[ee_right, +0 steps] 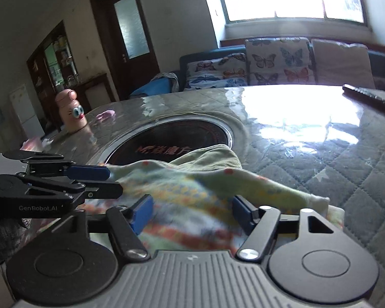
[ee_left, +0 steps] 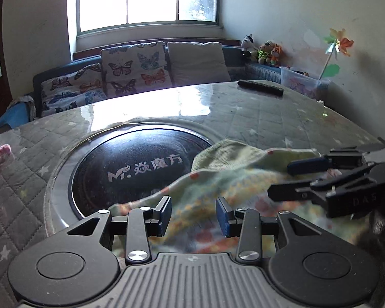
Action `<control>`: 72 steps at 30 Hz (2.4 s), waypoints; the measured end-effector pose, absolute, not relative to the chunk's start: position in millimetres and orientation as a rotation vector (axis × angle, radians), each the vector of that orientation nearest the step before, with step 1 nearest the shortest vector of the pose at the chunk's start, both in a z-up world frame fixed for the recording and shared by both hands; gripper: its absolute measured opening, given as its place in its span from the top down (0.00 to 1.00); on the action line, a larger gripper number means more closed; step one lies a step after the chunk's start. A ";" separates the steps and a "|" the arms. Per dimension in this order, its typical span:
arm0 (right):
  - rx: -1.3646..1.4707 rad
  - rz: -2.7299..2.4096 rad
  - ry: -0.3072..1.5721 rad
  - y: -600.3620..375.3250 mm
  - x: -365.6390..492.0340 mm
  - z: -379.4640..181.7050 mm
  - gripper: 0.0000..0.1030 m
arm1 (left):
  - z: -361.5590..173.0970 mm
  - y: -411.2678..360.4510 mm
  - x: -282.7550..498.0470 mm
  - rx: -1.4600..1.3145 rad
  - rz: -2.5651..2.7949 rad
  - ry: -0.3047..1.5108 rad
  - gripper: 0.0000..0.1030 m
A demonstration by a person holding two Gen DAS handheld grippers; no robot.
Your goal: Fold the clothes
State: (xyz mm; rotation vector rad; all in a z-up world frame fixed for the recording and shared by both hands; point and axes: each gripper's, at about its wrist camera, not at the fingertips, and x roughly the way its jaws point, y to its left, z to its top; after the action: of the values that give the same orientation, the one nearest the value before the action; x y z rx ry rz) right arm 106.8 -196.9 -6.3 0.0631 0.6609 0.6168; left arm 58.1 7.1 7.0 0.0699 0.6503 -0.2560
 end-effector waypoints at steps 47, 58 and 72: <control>-0.167 0.109 0.563 -290.0 15.4 -12.0 0.00 | -13.9 31.8 5.5 0.097 0.004 0.661 0.00; -0.165 0.167 0.620 -274.3 16.4 -27.3 0.00 | -18.1 51.8 -4.5 0.030 0.044 0.680 0.00; -0.188 0.280 0.577 -239.5 21.4 -13.9 0.00 | -10.6 62.5 -24.6 0.023 0.072 0.678 0.00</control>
State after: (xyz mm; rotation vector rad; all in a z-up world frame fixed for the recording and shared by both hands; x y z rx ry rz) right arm 21.4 -239.5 -13.9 -0.1878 0.5768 0.2804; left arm -24.6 62.5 -10.6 0.0230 0.6783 0.0719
